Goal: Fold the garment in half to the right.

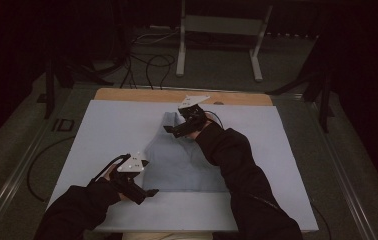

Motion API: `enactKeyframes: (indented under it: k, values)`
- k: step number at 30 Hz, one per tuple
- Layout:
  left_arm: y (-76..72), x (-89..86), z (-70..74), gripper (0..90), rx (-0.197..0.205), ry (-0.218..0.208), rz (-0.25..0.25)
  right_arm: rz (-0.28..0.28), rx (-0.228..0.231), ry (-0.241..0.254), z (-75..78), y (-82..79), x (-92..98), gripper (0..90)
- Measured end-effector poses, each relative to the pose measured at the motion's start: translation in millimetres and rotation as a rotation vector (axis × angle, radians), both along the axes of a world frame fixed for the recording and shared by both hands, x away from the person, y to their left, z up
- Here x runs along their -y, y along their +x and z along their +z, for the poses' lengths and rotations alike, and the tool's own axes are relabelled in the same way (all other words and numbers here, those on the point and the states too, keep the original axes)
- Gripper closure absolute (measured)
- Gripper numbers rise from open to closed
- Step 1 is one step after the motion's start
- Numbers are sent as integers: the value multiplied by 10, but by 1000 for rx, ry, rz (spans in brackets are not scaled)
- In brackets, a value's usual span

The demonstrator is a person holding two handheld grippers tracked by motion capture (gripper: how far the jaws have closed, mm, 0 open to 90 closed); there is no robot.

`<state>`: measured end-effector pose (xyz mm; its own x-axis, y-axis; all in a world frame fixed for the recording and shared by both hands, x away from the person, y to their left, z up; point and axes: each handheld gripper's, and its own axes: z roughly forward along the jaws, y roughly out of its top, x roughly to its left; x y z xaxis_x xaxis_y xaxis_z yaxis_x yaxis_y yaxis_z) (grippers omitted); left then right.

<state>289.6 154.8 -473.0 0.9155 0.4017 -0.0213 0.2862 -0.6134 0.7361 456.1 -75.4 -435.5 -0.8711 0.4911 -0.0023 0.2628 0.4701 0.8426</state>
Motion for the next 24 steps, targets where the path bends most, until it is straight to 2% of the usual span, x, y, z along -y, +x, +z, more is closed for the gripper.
enactKeyframes:
  k: [11, 13, 17, 20, 24]
  values:
    - [6, -39, -160, 3, -38, 57, 15, -29, -53, -37, -174, 300, -174, 83]
    - [18, -71, -205, 3, -68, 62, 29, -54, -69, -48, -228, 427, -227, 85]
    - [18, -82, -242, 4, -88, 80, 46, -73, -103, -53, -290, 569, -301, 86]
    - [15, -90, -251, 31, -90, 83, 51, -87, -121, -51, -324, 659, -334, 112]
    - [11, -122, -288, 69, -104, 117, 57, -99, -135, -69, -356, 752, -360, 130]
